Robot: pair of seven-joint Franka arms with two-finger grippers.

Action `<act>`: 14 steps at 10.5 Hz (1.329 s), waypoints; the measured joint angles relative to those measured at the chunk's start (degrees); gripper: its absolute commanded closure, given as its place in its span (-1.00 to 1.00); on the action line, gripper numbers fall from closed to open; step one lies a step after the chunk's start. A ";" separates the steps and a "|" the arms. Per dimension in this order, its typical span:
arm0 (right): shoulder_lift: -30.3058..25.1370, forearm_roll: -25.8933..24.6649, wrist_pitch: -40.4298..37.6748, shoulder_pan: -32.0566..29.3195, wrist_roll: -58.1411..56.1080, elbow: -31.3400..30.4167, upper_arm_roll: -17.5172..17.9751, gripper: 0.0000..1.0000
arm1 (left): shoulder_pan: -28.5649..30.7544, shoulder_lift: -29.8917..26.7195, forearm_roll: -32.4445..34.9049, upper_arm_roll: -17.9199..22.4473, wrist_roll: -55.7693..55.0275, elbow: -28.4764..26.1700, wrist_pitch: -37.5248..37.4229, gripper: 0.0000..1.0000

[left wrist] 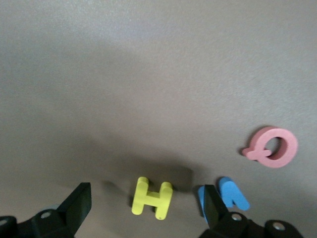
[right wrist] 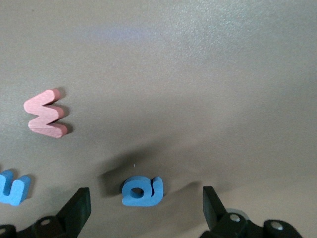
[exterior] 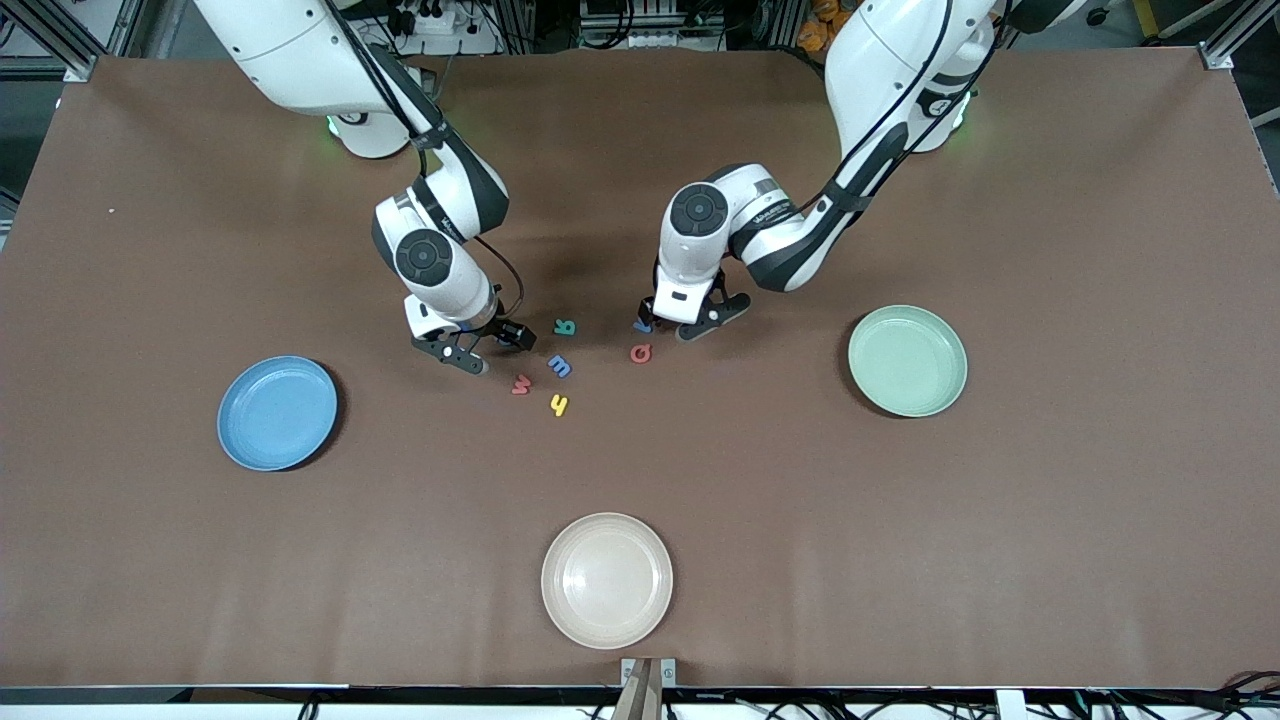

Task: Sort upper and lower case letters into plates
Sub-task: 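Lower and close the right gripper on the blue a while the left gripper descends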

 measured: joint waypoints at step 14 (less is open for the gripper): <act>1.04 -2.62 2.38 0.44 1.51 -0.35 0.56 1.00 | -0.23 -1.30 1.66 -0.06 -0.11 -3.59 2.32 -0.96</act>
